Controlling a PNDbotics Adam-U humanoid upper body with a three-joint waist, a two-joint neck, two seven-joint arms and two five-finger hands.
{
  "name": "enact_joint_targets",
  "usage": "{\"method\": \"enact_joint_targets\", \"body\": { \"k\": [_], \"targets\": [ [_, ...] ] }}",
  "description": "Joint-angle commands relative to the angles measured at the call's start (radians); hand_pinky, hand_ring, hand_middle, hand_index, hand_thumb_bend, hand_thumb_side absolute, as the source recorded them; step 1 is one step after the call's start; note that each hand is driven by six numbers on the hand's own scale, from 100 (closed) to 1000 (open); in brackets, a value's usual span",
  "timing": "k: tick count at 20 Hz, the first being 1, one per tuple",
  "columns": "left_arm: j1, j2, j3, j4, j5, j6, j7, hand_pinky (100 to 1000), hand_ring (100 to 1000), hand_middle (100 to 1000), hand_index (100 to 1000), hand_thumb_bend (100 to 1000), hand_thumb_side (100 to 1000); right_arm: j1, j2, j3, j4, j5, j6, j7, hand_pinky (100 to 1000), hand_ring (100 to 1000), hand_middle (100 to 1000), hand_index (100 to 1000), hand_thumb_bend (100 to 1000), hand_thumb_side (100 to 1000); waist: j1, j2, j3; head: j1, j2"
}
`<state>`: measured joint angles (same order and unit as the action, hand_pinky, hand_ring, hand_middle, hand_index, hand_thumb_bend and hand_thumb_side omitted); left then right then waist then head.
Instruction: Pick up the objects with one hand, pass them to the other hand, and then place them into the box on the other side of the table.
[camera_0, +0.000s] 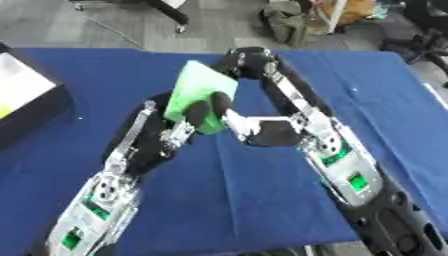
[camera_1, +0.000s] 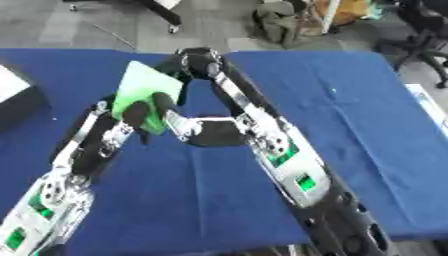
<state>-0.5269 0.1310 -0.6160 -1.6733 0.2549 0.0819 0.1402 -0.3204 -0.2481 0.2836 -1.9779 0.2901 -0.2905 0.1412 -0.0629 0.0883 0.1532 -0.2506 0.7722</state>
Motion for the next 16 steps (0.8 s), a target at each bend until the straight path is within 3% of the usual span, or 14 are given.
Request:
{"method": "enact_joint_targets", "body": {
  "k": [1, 2, 3, 7, 10, 16],
  "targets": [
    [-0.016, -0.015, 0.029, 0.002, 0.000, 0.004, 0.018, 530, 278, 260, 476, 100, 573, -0.003, 0.009, 0.022, -0.022, 0.016, -0.028, 0.007, 536, 489, 462, 636, 100, 529, 0.004, -0.015, -0.003, -0.008, -0.002],
    [-0.015, -0.014, 0.029, 0.003, -0.003, 0.003, 0.018, 531, 278, 260, 477, 100, 573, -0.002, 0.009, 0.017, -0.022, 0.018, -0.028, -0.002, 538, 490, 463, 642, 100, 584, 0.004, -0.016, -0.003, -0.009, -0.002],
    [-0.013, -0.013, 0.029, 0.004, -0.006, 0.002, 0.018, 532, 279, 261, 477, 100, 573, -0.001, 0.010, 0.013, -0.022, 0.018, -0.026, -0.011, 539, 489, 463, 653, 100, 749, 0.004, -0.016, -0.004, -0.010, -0.002],
    [-0.007, -0.009, 0.029, 0.006, -0.016, -0.001, 0.015, 534, 279, 261, 478, 100, 573, 0.003, 0.012, 0.005, -0.022, -0.004, 0.011, -0.075, 536, 480, 458, 681, 100, 932, 0.004, -0.016, -0.003, -0.014, -0.002],
    [-0.003, -0.008, 0.028, 0.005, -0.022, -0.003, 0.011, 535, 280, 261, 478, 100, 572, 0.003, 0.011, 0.003, -0.022, -0.013, 0.042, -0.115, 531, 475, 457, 697, 100, 1000, 0.004, -0.016, -0.001, -0.017, -0.002],
    [0.002, -0.005, 0.029, 0.005, -0.031, -0.008, 0.006, 536, 279, 261, 477, 100, 571, 0.001, 0.012, 0.000, -0.022, -0.001, 0.102, -0.173, 529, 474, 457, 711, 100, 1000, 0.003, -0.016, 0.001, -0.021, -0.002]
  ]
}}
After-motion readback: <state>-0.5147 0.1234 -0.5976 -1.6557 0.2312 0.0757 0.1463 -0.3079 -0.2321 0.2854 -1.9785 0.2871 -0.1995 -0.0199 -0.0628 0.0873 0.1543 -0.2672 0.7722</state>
